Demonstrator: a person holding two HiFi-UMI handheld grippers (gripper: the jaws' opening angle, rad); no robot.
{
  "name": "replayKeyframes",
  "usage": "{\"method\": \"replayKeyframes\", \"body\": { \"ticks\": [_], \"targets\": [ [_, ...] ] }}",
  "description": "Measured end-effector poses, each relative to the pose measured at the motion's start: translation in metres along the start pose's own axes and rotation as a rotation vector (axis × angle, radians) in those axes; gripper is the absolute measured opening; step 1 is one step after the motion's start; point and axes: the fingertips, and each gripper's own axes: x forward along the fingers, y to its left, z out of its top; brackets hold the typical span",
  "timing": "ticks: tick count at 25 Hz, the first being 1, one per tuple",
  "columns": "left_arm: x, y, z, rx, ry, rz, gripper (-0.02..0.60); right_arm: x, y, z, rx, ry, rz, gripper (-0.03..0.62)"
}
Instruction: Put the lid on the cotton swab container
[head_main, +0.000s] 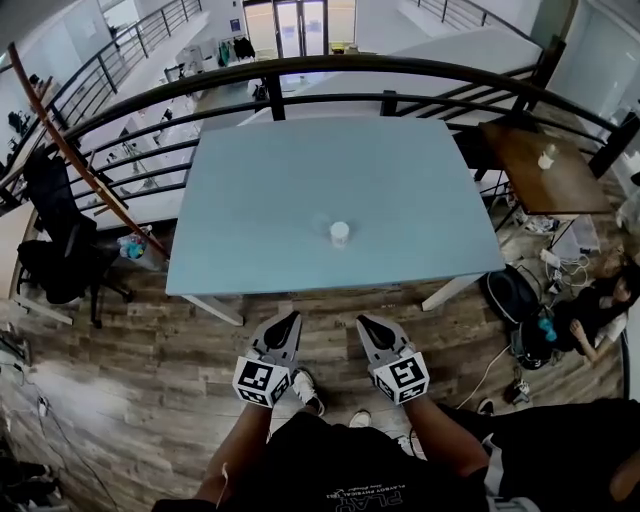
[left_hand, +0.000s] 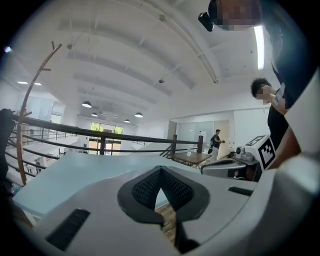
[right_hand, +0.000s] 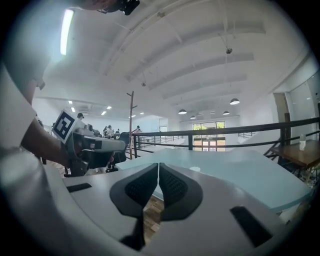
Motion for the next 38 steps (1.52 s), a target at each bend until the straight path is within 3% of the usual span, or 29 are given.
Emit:
{"method": "replayKeyframes", "body": {
  "ticks": [5,13,21,32,38],
  "targets": [
    [0.013,0.042,0.013,0.005,0.013,-0.024,0.009,0.045,-0.006,0.021,0.11,-0.056,-0.024,0.018],
    [0.024,0.094,0.032,-0.026,0.013,-0.073,0.009,0.094,-0.001,0.026,0.113,-0.048,-0.112,0.02],
    [0.05,0.107,0.03,-0.028,0.054,-0.107,0.009,0.119,-0.005,0.039,0.064,-0.039,-0.106,0.02],
    [0.126,0.117,0.032,-0.026,0.035,-0.101,0.009,0.16,-0.077,0.045,0.013,-0.049,-0.057,0.02],
    [0.177,0.126,0.034,-0.008,0.036,-0.054,0.009,0.184,-0.132,0.041,0.06,-0.041,-0.035,0.02]
  ]
}}
